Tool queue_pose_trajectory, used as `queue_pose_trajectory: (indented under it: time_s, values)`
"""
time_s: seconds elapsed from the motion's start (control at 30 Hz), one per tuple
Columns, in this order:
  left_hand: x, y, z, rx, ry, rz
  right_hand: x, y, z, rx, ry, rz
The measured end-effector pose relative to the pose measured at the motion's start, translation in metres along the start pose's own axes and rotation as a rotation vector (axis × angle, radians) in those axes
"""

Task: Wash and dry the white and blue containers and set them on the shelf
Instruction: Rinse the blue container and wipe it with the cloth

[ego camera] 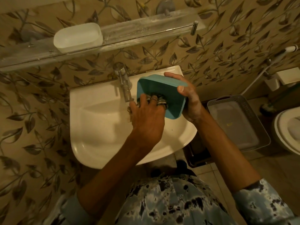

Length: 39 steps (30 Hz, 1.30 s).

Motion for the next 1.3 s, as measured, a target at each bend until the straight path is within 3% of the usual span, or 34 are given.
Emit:
queue_pose_trajectory:
  time_s: [0.17, 0.27, 0.37, 0.47, 0.7, 0.83, 0.97, 1.17, 1.23, 1.3]
  values:
    - [0.006, 0.025, -0.005, -0.124, 0.072, -0.145, -0.001, 0.002, 0.000, 0.006, 0.023, 0.024]
    - [0.005, 0.012, -0.001, -0.153, 0.073, -0.024, 0.002, -0.003, -0.001, 0.023, -0.014, 0.026]
    - [0.006, -0.010, 0.006, -0.052, 0.041, 0.145, 0.001, -0.007, -0.003, 0.010, -0.072, 0.003]
    - [0.006, -0.009, 0.005, -0.020, -0.011, 0.163, 0.001, -0.011, -0.002, 0.027, -0.053, -0.010]
    - [0.012, 0.022, -0.010, -0.107, 0.024, -0.232, -0.003, -0.007, 0.002, 0.133, 0.058, 0.023]
    - [0.015, 0.015, -0.008, -0.120, -0.057, -0.539, -0.001, -0.008, 0.003, 0.194, 0.126, 0.038]
    - [0.027, 0.012, -0.008, -0.224, -0.161, -1.035, -0.003, -0.006, 0.002, 0.245, 0.168, 0.080]
    - [0.033, 0.000, -0.003, -0.154, -0.319, -1.628, -0.005, -0.006, -0.002, 0.248, 0.157, 0.090]
    - [0.033, 0.002, -0.005, -0.195, -0.258, -1.578, -0.005, -0.011, -0.002, 0.245, 0.162, 0.076]
    - [0.028, 0.011, -0.009, -0.276, -0.128, -1.197, -0.006, -0.014, -0.003, 0.231, 0.166, 0.108]
Point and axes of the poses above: each hand's wrist, its own z-axis towards the middle knuckle, its own x-axis out of the back of the hand, y = z × x, the point moved 5 cm from there along z, towards the middle knuckle, and after that the axes turned 7 degrees about -y, right-handed, at the moved point
